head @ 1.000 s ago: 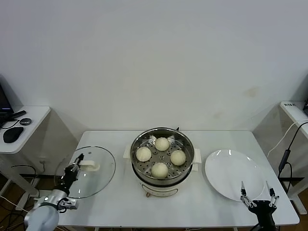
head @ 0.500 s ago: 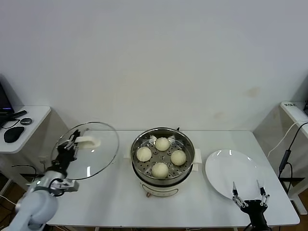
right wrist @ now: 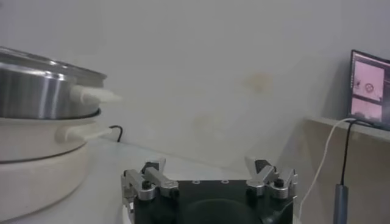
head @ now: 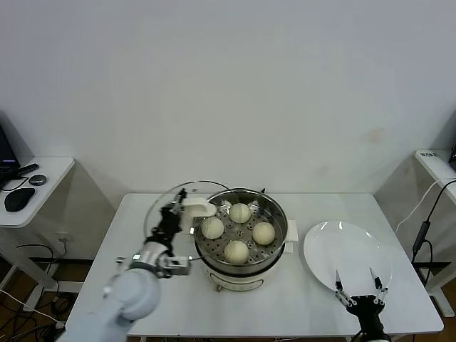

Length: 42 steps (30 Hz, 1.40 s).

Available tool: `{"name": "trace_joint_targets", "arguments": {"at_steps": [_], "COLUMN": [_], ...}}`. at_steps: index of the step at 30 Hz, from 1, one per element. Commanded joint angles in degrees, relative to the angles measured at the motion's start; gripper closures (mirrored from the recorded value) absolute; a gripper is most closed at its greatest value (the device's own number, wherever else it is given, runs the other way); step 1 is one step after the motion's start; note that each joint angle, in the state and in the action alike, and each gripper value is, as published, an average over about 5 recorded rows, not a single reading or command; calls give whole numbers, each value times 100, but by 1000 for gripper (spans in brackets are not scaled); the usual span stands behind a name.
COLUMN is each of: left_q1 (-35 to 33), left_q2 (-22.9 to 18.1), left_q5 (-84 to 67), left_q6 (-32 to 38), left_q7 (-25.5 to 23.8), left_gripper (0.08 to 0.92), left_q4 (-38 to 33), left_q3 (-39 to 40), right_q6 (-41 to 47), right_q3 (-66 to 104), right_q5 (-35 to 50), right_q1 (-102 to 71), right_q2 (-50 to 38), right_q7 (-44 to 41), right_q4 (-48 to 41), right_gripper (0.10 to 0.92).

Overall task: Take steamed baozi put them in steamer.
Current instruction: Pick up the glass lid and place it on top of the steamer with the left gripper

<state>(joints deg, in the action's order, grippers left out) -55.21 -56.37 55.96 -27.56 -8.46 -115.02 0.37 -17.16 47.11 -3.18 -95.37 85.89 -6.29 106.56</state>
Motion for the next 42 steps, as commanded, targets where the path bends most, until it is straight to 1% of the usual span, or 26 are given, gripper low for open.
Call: {"name": "trace_joint_targets", "arguments": {"at_steps": [1,9,17,28,42], "left_q1": [905,1006,1000,849,694], "left_q2": [-1064,-1418,-1679,-1821,-1795], "left_q5": [1528,1697,1725,1923,1950], "left_q6": [-752,-762,-768,-693,-581], "left_q7": [-776,-853,-849,-729,-578], "left_gripper": [828,828,828,828,828], "left_q4": [333,676,952,1126,1243], "left_q3": [1430,1507,1507,1439,1231], "right_q6": [-20,-46,-66,-93,-137], "right_q3": [-80,-86,-42,-39,-49], "right_q5": [-198,-202,-186,-157,-146], "right_q1": [29,26,13,7,-15], "right_q2": [31,33,12,-17,-56], "right_q7": [44,39,45,30,-1], "right_q4": [-86,-88,-77,-78,-94], "right_gripper": [203,203,203,203,203]}}
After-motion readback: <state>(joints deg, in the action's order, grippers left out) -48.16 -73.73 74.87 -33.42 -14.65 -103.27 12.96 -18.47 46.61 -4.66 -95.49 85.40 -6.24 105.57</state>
